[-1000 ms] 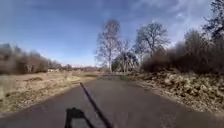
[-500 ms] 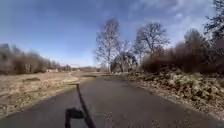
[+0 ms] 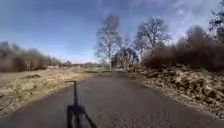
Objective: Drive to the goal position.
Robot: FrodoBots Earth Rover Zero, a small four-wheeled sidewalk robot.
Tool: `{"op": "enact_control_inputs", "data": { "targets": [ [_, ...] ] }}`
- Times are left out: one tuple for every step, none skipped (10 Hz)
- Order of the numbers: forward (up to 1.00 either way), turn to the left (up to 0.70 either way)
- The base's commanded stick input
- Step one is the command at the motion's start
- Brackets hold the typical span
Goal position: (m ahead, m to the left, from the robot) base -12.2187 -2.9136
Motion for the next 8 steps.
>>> {"op": "enact_control_inputs", "data": {
  "targets": [
    [0.85,0.01],
    [0.85,0.02],
    [0.85,0.02],
    [0.85,0.02],
    [0.85,0.03],
    [0.85,0.03],
    [0.85,0.03],
    [0.85,0.03]
  ]
}}
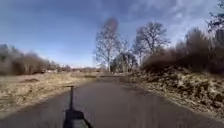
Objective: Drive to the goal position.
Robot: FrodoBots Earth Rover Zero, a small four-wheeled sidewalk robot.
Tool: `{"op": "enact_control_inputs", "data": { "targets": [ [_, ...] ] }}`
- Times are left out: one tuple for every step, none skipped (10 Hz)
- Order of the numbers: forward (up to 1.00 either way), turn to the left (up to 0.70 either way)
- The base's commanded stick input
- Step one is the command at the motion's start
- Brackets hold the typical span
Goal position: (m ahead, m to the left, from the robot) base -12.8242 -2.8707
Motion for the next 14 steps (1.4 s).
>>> {"op": "enact_control_inputs", "data": {
  "targets": [
    [0.85,0.03],
    [0.85,0.03],
    [0.85,0.03],
    [0.85,0.03],
    [0.85,0.03],
    [0.85,0.03],
    [0.85,0.04],
    [0.85,0.04],
    [0.85,0.04],
    [0.85,0.04],
    [0.85,0.04],
    [0.85,0.04],
    [0.85,0.04],
    [0.85,0.04]
  ]
}}
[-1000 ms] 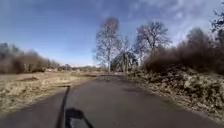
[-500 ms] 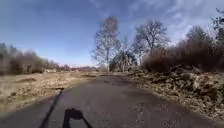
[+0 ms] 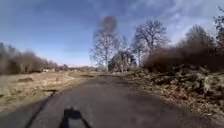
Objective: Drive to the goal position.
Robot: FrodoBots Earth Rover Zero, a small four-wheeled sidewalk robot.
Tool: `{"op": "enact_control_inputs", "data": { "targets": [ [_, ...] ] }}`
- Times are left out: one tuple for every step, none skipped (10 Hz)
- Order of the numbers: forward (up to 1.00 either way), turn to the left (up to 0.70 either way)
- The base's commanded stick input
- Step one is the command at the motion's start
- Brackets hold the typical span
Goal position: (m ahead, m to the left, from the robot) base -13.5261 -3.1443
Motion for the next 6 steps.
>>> {"op": "enact_control_inputs", "data": {
  "targets": [
    [0.85,0.04],
    [0.85,0.04],
    [0.85,0.04],
    [0.85,0.04],
    [0.85,0.04],
    [0.85,0.04]
  ]
}}
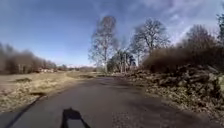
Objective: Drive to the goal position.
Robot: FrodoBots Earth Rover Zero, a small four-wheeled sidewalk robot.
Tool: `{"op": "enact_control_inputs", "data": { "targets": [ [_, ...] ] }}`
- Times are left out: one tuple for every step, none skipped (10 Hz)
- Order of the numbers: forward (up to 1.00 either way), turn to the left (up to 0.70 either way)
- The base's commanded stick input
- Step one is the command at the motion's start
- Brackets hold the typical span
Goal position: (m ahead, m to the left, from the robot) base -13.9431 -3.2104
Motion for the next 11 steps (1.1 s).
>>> {"op": "enact_control_inputs", "data": {
  "targets": [
    [0.85,0.04],
    [0.85,0.04],
    [0.85,0.05],
    [0.85,0.05],
    [0.85,0.05],
    [0.85,0.05],
    [0.85,0.06],
    [0.85,0.06],
    [0.85,0.06],
    [0.85,0.06],
    [0.85,0.06]
  ]
}}
